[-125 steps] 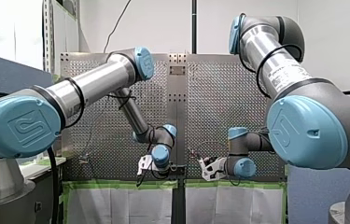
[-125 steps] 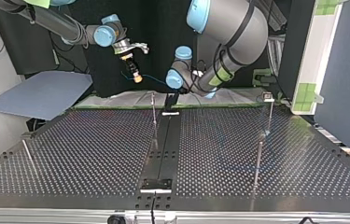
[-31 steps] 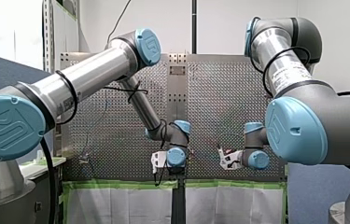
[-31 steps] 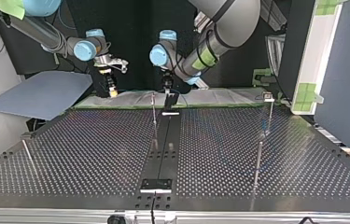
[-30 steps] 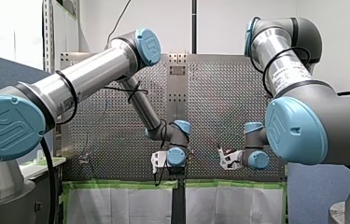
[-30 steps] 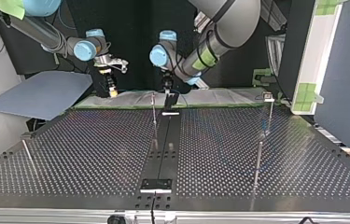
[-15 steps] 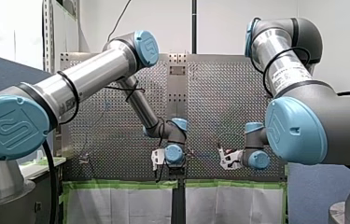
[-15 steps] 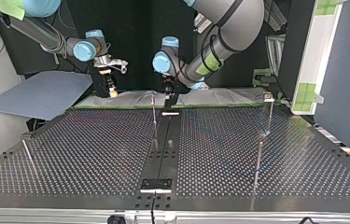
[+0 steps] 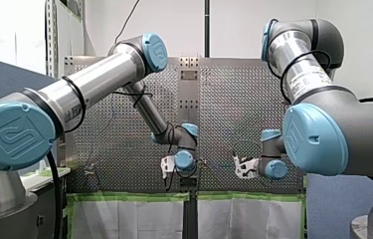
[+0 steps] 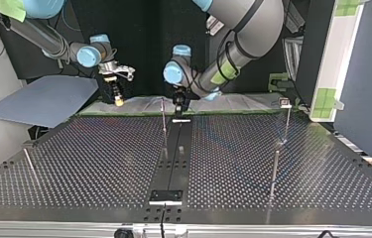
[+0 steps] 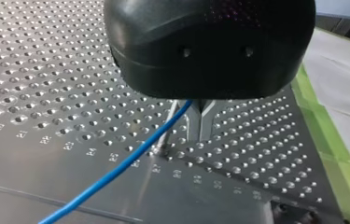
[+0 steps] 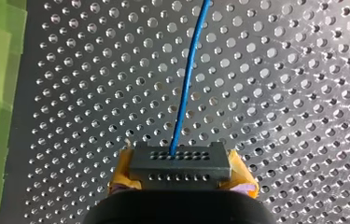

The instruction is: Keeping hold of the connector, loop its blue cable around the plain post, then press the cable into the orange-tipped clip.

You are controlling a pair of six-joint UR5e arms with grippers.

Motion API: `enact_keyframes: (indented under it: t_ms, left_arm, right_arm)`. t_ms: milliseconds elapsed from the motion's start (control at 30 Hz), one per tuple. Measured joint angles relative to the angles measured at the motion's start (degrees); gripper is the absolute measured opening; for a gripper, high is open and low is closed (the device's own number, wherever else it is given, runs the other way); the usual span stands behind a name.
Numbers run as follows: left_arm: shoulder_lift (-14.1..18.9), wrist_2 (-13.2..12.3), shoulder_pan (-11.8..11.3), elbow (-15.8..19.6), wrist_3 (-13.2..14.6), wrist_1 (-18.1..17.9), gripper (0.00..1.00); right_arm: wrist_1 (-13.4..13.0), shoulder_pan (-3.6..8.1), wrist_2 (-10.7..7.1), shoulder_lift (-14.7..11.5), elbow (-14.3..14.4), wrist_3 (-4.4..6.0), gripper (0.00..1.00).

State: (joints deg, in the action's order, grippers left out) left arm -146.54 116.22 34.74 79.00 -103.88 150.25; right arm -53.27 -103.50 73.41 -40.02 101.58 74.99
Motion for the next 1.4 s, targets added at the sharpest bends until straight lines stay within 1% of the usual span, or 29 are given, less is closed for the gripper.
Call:
enact_keyframes:
  t_ms: [333,533,667,933,1133,1267,1400]
  left_arm:
    - [0.0,-0.9,-1.4,-1.2,0.0,0.9,0.0]
    - [0.0,-1.5,-2.2,-2.1,-0.1,1.5,0.0]
    - [0.0,-2.2,-2.6,-2.9,-0.3,1.9,0.0]
    - [-0.5,-2.8,-3.8,-5.5,-0.6,4.2,0.0]
    - [-1.9,-2.9,-4.2,-7.9,-0.6,6.6,0.0]
    - [-2.0,-2.9,-4.3,-9.2,-0.9,7.4,0.0]
    - [-2.0,-2.9,-4.5,-10.2,-1.4,7.9,0.0]
  right_arm:
    - [0.2,0.46,-0.44,0.1,-1.6,0.53,0.0]
    - [1.2,0.64,-0.65,0.1,-3.1,0.6,0.0]
    - [1.4,0.72,-1.19,0.1,-3.7,0.61,0.0]
    - [1.5,0.79,-2.53,0.2,-4.3,0.61,0.0]
    - [2.6,0.94,-3.04,0.7,-5.9,0.64,0.0]
    - [4.4,1.09,-2.92,2.0,-7.7,-0.1,0.0]
    - [5.5,1.3,-2.93,2.6,-8.8,-0.22,0.0]
